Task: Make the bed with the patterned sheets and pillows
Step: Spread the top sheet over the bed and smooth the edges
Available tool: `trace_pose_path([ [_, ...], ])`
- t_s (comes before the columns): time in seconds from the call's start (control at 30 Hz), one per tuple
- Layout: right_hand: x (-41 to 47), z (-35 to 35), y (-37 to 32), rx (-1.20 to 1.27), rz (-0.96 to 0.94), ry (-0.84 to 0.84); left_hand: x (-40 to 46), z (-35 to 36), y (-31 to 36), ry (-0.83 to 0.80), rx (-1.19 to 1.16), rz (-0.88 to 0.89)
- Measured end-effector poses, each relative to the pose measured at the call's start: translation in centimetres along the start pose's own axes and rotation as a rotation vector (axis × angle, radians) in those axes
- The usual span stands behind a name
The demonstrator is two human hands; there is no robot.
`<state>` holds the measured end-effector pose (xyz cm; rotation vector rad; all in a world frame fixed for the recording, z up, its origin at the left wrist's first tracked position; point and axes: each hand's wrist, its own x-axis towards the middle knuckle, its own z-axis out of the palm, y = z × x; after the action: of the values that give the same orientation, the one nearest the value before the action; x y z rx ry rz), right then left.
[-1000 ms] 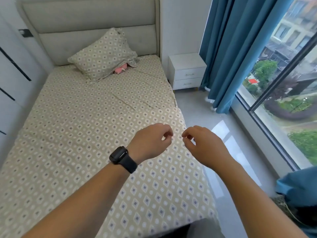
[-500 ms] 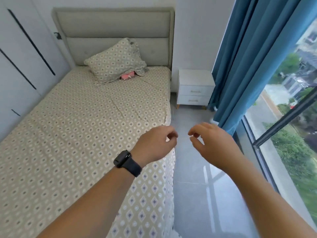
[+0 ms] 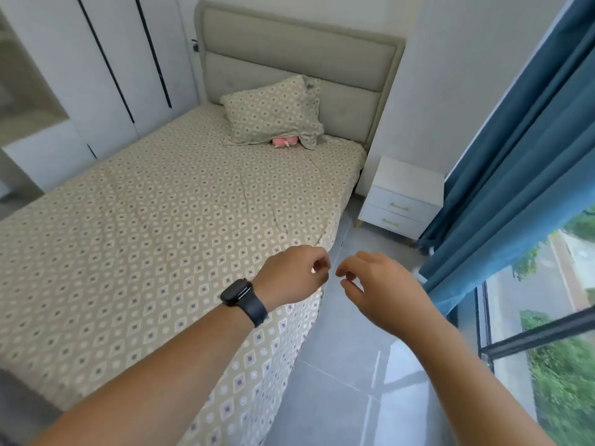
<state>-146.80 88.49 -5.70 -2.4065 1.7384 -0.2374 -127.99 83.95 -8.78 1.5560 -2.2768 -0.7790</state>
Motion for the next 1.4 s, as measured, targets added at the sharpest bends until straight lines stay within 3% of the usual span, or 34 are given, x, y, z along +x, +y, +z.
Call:
trace_pose_path([
  [0.23,9.2,-0.3,6.9,-0.059,-0.185,-0.009,7.2,2.1,-0.3,0.028,-0.008,-0.135],
  [0.47,21.5,1.0,17.0,-0.072,-0.310,-0.183,20.4,4.0,-3.9,-0.001,0.001,-0.326],
  [0.77,39.8,-3.1,27.2,-0.051,-0.465,-0.161,38.3,-0.5,-2.5,0.092,-0.003,-0.380],
  [1.17,63.4,3.2,38.0,-0.101,-0.899,-0.473,57.5,4.8,-5.0,0.243,-0.179,-0.832],
  [1.4,72.7,11.5,41.2,-0.317,-0.960,-0.745,63.1,11.6,-9.3,0.298,-0.403,-1.108],
])
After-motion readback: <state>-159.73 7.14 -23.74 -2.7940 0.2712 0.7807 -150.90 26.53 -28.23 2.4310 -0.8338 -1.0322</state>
